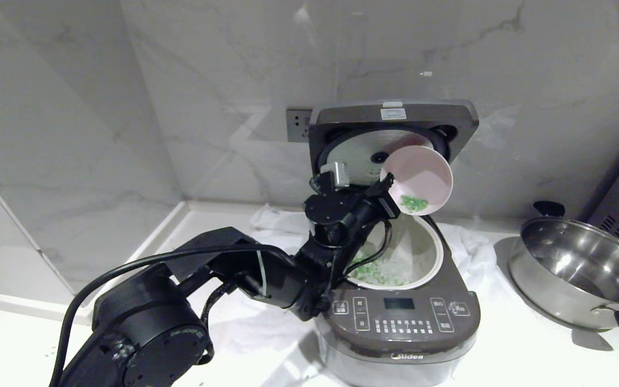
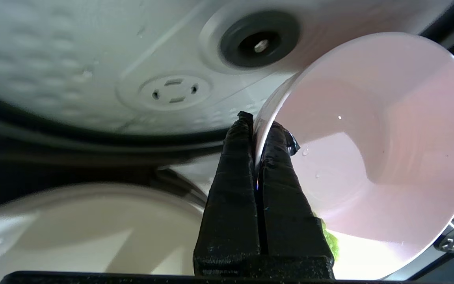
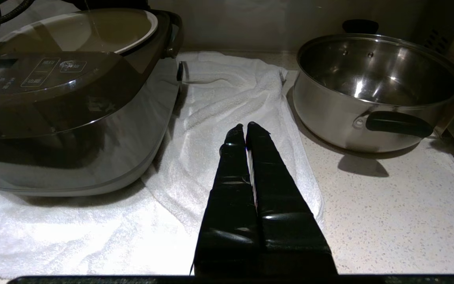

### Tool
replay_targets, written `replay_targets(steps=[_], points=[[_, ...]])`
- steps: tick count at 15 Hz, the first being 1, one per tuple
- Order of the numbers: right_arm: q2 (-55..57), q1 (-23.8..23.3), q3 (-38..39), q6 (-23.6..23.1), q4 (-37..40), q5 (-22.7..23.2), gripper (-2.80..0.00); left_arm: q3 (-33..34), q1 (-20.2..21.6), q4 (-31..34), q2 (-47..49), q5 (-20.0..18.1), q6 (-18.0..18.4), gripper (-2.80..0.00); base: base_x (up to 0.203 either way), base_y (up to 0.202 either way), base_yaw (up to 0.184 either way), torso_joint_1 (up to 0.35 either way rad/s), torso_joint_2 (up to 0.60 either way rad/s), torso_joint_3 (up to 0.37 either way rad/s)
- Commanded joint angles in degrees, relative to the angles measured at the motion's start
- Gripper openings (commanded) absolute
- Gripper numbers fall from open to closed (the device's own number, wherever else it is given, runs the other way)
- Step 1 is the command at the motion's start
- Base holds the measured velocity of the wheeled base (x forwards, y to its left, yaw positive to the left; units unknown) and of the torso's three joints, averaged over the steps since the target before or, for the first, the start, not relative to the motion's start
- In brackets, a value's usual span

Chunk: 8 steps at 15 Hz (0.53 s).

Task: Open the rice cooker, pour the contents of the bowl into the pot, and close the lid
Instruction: Pour the water from the bowl into the rice cooker

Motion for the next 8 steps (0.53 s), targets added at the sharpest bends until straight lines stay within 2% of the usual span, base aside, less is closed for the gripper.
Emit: replay_targets(steps=[1, 4, 5, 7, 8], points=[[0.0, 0.0, 0.1, 0.0, 0.0, 0.0, -2.8, 1.0, 0.2, -0.5, 1.2, 0.0, 2.1, -2.8, 0.0, 0.0, 0.0, 0.0, 0.0, 0.0], [0.0, 0.0, 0.1, 0.0, 0.0, 0.0, -2.8, 4.4, 0.3, -0.1, -2.0, -0.7, 8.3, -2.8, 0.0, 0.0, 0.0, 0.0, 0.0, 0.0], [0.0, 0.0, 0.1, 0.0, 0.0, 0.0, -2.8, 5.7, 0.4, 1.0, -3.5, -1.6, 9.7, -2.8, 0.0, 0.0, 0.0, 0.0, 0.0, 0.0], [-0.1, 0.0, 0.1, 0.0, 0.0, 0.0, -2.8, 8.0, 0.8, 4.5, -5.8, -2.2, 15.6, -2.8, 0.0, 0.0, 0.0, 0.019, 0.01, -0.005], [0.0, 0.0, 0.1, 0.0, 0.0, 0.0, -2.8, 8.9, 1.0, 4.9, -6.7, -2.1, 17.3, -2.8, 0.0, 0.0, 0.0, -0.002, 0.03, 0.009]])
